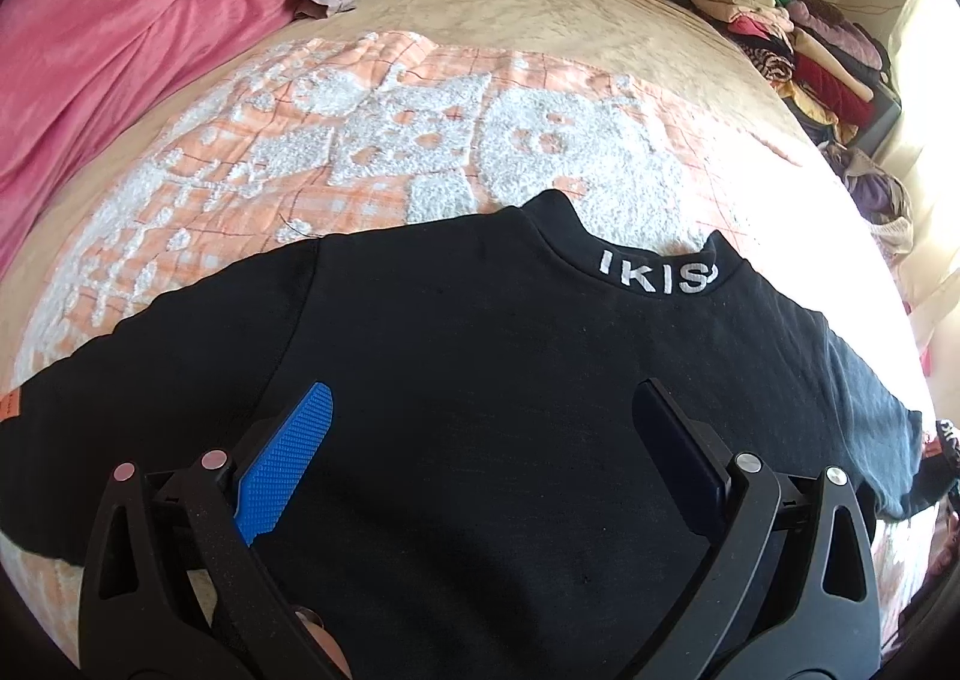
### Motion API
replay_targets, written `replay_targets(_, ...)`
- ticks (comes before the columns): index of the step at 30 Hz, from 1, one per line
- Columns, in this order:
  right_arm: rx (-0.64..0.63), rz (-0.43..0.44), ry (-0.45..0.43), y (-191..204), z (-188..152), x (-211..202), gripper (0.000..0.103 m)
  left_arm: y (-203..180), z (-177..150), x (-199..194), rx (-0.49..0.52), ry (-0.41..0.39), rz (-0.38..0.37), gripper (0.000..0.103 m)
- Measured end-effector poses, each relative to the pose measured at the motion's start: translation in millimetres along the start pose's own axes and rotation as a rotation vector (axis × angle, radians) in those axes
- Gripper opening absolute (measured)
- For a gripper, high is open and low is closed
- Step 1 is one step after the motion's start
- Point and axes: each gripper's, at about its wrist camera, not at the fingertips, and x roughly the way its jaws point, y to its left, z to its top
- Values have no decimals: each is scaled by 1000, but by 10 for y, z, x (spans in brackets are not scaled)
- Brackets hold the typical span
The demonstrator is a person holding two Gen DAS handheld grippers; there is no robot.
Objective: Fold small clothes
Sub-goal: 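Grasp the orange cuff of one sleeve with the right gripper and lift it, then fold the held sleeve across the sweatshirt back and release with the right gripper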
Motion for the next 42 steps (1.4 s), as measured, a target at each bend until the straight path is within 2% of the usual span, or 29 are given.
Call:
replay_targets(6, -99, 87, -30, 566, -4, -268, 15, 101, 40, -29, -27, 0, -21, 94)
replay_targets(15, -231, 251, -19, 1489, -172, -553, 14, 240, 83, -150, -40, -20, -62, 94)
replay_targets(24, -358, 399, 41, 2288, -648, -688, 14, 364, 113, -212, -34, -27, -77, 94)
replay_targets(35, -497, 488, 174, 3011, -1416, -469, 14, 767, 106, -136, -166, 30, -206, 94)
replay_targets(39, -534, 497, 209, 3170, -1675, -362, 14, 861, 76, -113, -218, 58, -334, 94)
replay_targets(42, -566, 500, 240, 3270, -1888, -288, 14, 861, 62, -86, -232, 69, -375, 94)
